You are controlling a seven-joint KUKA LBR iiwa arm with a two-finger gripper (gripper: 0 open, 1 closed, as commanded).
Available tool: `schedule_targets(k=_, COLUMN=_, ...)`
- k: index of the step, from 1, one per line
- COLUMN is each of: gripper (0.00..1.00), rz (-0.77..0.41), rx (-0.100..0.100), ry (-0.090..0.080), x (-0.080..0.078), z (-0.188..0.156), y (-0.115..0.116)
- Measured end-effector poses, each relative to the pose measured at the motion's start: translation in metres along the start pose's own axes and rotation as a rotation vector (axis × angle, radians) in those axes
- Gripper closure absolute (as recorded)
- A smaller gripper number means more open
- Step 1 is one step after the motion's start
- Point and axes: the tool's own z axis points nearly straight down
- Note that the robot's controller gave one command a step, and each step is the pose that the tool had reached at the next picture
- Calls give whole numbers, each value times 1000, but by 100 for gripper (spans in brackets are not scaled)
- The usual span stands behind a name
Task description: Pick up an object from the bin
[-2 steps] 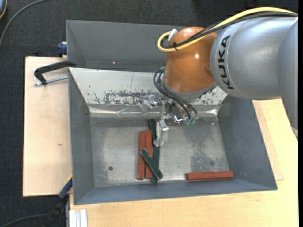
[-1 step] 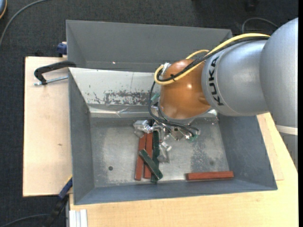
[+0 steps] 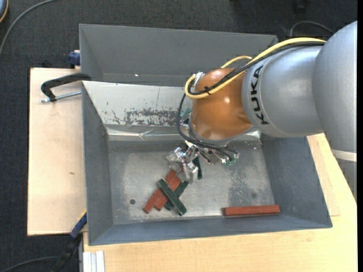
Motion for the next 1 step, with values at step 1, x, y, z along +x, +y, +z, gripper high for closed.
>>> schedule_targets(k=1, gripper=0, rz=0, rx=-4, ry=10, x=4, z=4, y=1)
